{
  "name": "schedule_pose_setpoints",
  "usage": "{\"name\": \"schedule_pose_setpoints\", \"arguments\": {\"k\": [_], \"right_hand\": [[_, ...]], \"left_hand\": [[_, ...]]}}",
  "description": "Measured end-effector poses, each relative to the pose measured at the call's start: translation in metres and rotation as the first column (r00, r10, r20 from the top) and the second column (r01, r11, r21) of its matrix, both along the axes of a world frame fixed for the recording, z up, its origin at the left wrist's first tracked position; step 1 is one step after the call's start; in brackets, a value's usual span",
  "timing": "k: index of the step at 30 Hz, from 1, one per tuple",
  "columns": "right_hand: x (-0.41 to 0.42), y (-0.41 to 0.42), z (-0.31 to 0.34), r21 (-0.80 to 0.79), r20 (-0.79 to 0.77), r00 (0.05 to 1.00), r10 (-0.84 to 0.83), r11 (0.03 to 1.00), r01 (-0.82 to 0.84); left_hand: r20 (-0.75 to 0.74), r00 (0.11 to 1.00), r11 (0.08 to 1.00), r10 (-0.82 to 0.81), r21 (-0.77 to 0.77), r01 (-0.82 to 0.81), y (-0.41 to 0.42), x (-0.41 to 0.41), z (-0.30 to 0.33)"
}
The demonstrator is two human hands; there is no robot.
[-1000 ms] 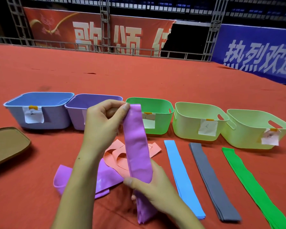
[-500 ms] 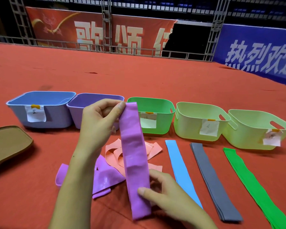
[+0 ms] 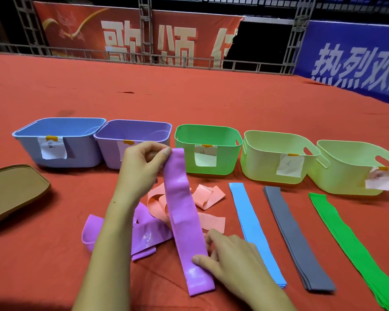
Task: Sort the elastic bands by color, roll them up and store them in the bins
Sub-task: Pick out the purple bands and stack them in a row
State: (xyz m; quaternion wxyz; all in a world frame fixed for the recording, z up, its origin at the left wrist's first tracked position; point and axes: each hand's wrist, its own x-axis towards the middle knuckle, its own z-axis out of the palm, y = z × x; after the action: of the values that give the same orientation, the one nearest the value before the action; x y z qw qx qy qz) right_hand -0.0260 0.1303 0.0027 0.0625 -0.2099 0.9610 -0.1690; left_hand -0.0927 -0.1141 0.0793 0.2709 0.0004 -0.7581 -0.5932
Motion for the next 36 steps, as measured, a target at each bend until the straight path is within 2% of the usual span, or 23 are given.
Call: {"name": "schedule_pose_setpoints", "arguments": {"k": [1,3,7,12,20,25,28,31,36], "right_hand": [[0.000,0.000,-0.002,0.043,-0.070,0.997,-0.038,0.998,0.041],[-0.002,0.000,-0.006,-0.014,-0.105,0.991,-0.084,0.996,0.083],[-0.007,0.001,-0.012,-0.216,-0.051,0.991,-0.126,0.970,0.112],[-0.011,-0.010,-0.008,-0.373,-0.037,0.992,-0.119,0.923,0.097],[-0.012,-0.058,0.003,-0.459,-0.092,0.995,0.040,0.885,-0.078],[-0.021,-0.098,-0.001,-0.467,-0.149,0.970,0.192,0.851,-0.240],[-0.025,-0.122,-0.001,-0.493,-0.100,0.954,0.284,0.818,-0.296],[-0.028,-0.139,-0.006,-0.458,-0.063,0.931,0.360,0.818,-0.348],[-0.031,-0.148,-0.014,-0.418,-0.102,0.913,0.396,0.815,-0.401]], "left_hand": [[0.025,1.000,1.000,-0.012,-0.017,0.012,0.000,-0.001,-0.003],[0.049,0.998,0.999,-0.035,0.001,0.035,0.000,-0.003,-0.008],[0.090,0.991,0.993,-0.097,0.081,0.090,-0.003,-0.004,-0.010],[0.169,0.972,0.987,-0.160,0.055,0.153,-0.019,0.001,-0.011],[0.163,0.978,0.989,-0.129,0.099,0.114,-0.048,0.011,-0.010],[0.238,0.963,0.990,-0.128,0.092,0.109,-0.063,0.014,-0.014],[0.288,0.951,0.991,-0.115,0.102,0.089,-0.073,0.017,-0.017],[0.308,0.947,0.989,-0.086,0.142,0.044,-0.085,0.021,-0.020],[0.310,0.949,0.983,-0.049,0.182,-0.009,-0.099,0.029,-0.024]]}}
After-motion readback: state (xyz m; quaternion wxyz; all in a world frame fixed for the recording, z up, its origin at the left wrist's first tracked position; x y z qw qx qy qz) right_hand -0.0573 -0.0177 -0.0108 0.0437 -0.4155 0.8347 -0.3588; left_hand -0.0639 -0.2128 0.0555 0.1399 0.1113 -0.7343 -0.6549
